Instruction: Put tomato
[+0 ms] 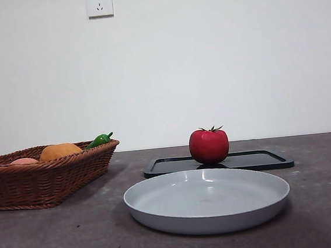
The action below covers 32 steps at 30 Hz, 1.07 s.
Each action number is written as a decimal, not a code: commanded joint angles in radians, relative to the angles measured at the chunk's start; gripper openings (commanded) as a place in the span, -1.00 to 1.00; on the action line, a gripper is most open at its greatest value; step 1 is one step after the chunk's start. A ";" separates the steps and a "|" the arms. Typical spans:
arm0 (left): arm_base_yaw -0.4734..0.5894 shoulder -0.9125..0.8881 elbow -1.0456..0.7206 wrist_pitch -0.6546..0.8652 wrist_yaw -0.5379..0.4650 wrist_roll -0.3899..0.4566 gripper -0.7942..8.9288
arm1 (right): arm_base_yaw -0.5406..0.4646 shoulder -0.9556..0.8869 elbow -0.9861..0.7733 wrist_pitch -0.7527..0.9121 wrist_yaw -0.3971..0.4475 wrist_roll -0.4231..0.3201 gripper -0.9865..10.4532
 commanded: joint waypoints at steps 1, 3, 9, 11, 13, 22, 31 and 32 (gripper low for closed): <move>0.002 -0.002 -0.021 -0.007 0.001 -0.005 -0.82 | -0.024 -0.066 -0.095 0.052 0.036 -0.003 -0.82; 0.002 -0.002 -0.021 -0.007 0.001 -0.005 -0.82 | -0.038 -0.124 -0.172 0.083 0.068 -0.002 -0.82; 0.002 -0.002 -0.021 -0.007 0.001 -0.005 -0.82 | -0.051 -0.259 -0.349 0.114 0.161 0.038 -0.82; 0.002 -0.002 -0.021 -0.007 0.001 -0.005 -0.82 | -0.053 -0.290 -0.392 0.114 0.183 0.060 -0.82; 0.002 -0.002 -0.021 -0.007 0.001 -0.005 -0.82 | -0.056 -0.313 -0.430 0.117 0.184 0.085 -0.82; 0.002 -0.002 -0.021 -0.007 0.001 -0.005 -0.82 | -0.056 -0.331 -0.496 0.021 0.211 0.109 -0.82; 0.002 -0.002 -0.021 -0.007 0.001 -0.005 -0.82 | -0.056 -0.331 -0.495 0.038 0.209 0.109 -0.82; 0.002 -0.002 -0.021 -0.007 0.001 -0.005 -0.82 | -0.056 -0.331 -0.495 0.038 0.208 0.109 -0.82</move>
